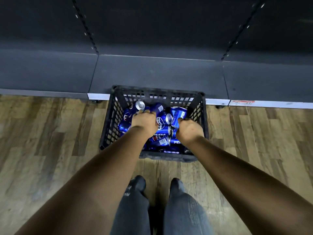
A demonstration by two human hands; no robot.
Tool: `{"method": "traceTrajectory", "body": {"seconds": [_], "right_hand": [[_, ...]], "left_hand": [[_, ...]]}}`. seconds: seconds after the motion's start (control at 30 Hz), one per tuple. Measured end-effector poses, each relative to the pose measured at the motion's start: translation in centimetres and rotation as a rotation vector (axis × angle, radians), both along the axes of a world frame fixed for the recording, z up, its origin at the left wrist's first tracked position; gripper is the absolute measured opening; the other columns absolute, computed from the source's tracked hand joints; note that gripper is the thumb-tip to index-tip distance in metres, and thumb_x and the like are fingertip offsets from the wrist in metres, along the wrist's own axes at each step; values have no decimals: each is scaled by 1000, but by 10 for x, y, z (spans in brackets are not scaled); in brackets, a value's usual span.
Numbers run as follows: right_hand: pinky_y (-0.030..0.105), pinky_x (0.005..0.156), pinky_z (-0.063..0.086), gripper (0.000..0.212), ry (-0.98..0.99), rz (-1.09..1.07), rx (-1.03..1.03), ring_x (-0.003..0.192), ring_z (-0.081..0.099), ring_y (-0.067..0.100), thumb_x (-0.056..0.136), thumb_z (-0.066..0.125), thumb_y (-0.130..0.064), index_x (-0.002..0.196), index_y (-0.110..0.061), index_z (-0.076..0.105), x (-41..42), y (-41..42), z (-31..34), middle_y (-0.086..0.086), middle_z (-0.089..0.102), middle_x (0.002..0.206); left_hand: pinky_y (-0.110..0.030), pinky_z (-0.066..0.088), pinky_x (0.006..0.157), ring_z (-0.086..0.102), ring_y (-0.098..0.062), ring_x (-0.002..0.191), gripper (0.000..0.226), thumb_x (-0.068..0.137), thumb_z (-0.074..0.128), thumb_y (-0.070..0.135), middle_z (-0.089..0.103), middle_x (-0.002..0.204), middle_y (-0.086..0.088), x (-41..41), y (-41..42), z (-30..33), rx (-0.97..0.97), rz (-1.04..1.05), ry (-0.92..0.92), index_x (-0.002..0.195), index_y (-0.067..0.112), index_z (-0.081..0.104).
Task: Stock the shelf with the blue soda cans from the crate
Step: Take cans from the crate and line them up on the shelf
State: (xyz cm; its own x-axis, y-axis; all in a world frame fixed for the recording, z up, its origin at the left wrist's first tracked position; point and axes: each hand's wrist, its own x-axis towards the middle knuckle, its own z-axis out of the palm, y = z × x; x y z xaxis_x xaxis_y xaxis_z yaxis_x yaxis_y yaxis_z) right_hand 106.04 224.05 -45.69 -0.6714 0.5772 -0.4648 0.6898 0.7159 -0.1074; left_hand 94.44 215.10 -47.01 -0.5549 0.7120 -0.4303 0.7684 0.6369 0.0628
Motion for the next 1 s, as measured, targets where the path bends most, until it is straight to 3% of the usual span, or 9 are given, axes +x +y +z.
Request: {"method": "traceTrajectory", "body": {"seconds": [0.23, 0.4, 0.5, 0.67, 0.83, 0.9, 1.0], "right_hand": [[29, 70, 41, 33, -25, -58, -1, 103, 59, 31, 91, 47, -8, 124, -9, 49, -23, 19, -119, 15, 60, 115], [33, 76, 45, 36, -71, -45, -2, 108, 57, 32, 92, 46, -9, 128, -12, 50, -34, 28, -177, 15, 57, 120], [34, 85, 45, 36, -69, 56, -59, 113, 54, 32, 90, 50, -11, 126, -13, 51, -35, 30, -199, 14, 56, 124], [30, 87, 42, 41, -118, 279, -135, 115, 52, 29, 88, 51, -9, 129, -12, 50, -37, 28, -228, 12, 55, 124], [31, 99, 39, 54, -220, 386, -196, 125, 46, 28, 87, 60, -21, 138, -16, 43, -44, 26, -264, 13, 47, 137], [33, 106, 36, 60, -266, 416, -216, 133, 38, 27, 88, 59, -18, 143, -16, 36, -44, 25, -275, 11, 39, 146], [36, 106, 33, 53, -289, 432, -196, 134, 36, 33, 88, 57, -12, 138, -10, 41, -46, 27, -285, 16, 37, 144]], "left_hand": [[-38, 39, 95, 43, -31, 122, 40, 96, 44, 24, 49, 130, -12, -24, 13, -106, -12, -2, 3, 132, 7, 45], [-37, 40, 91, 49, -30, 116, 36, 97, 43, 26, 53, 125, -12, -33, 21, -157, -46, -27, -54, 129, 8, 46], [-35, 39, 90, 50, -29, 114, 34, 97, 44, 26, 53, 125, -11, -37, 23, -180, -71, -17, -105, 126, 9, 48], [-36, 40, 91, 49, -29, 117, 35, 95, 46, 27, 52, 129, -11, -38, 26, -211, -140, 4, -175, 127, 11, 48], [-35, 45, 84, 54, -29, 105, 33, 94, 49, 26, 55, 121, -13, -41, 25, -242, -208, 9, -275, 122, 9, 53], [-35, 45, 83, 55, -28, 101, 31, 93, 50, 24, 56, 117, -15, -45, 26, -250, -215, 13, -321, 119, 7, 54], [-33, 44, 78, 53, -25, 94, 27, 93, 50, 23, 56, 113, -13, -52, 29, -254, -188, 30, -347, 114, 7, 54]]}}
